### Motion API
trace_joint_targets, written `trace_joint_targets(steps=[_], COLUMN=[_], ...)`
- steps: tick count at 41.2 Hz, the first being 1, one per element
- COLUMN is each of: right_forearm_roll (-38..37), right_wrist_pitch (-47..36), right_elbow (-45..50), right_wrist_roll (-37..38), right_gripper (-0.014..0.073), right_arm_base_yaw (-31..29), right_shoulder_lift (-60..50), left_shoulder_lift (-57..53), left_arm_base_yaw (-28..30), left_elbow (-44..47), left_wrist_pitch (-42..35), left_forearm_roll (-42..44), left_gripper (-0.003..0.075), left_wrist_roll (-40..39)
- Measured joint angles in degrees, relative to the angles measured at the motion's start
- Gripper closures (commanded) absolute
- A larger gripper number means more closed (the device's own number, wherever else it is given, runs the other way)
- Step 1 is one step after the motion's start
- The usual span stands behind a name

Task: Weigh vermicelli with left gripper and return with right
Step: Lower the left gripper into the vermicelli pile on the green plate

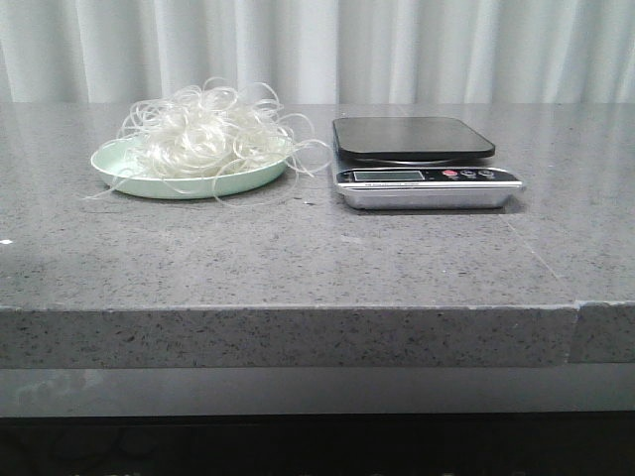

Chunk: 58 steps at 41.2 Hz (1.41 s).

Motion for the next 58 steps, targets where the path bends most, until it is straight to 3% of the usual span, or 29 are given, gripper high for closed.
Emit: trace_joint_targets(steps=[12, 31, 46, 50, 58], right_forearm_roll=[0.0, 0.0, 0.0, 0.0, 0.0], right_wrist_pitch=[0.0, 0.0, 0.0, 0.0, 0.0], right_elbow=[0.0, 0.0, 0.0, 0.0, 0.0], right_wrist_roll=[0.0, 0.0, 0.0, 0.0, 0.0], right_gripper=[0.0076, 0.0076, 0.0076, 0.0076, 0.0076], right_arm_base_yaw=[0.0, 0.0, 0.0, 0.0, 0.0], right_shoulder_lift=[0.0, 0.0, 0.0, 0.0, 0.0], left_shoulder_lift=[16.3, 38.1, 47.1, 47.8, 48.3], left_arm_base_yaw=[-5.6, -5.8, -5.8, -5.8, -5.8], left_elbow=[-7.5, -21.7, -26.1, -26.3, -26.4], left_wrist_pitch=[-4.6, -6.2, -6.8, -7.1, -7.5], left_forearm_roll=[0.6, 1.7, 3.8, 4.0, 4.0], left_gripper=[0.0155, 0.0155, 0.0158, 0.0202, 0.0377], left_wrist_roll=[0.2, 0.2, 0.2, 0.2, 0.3])
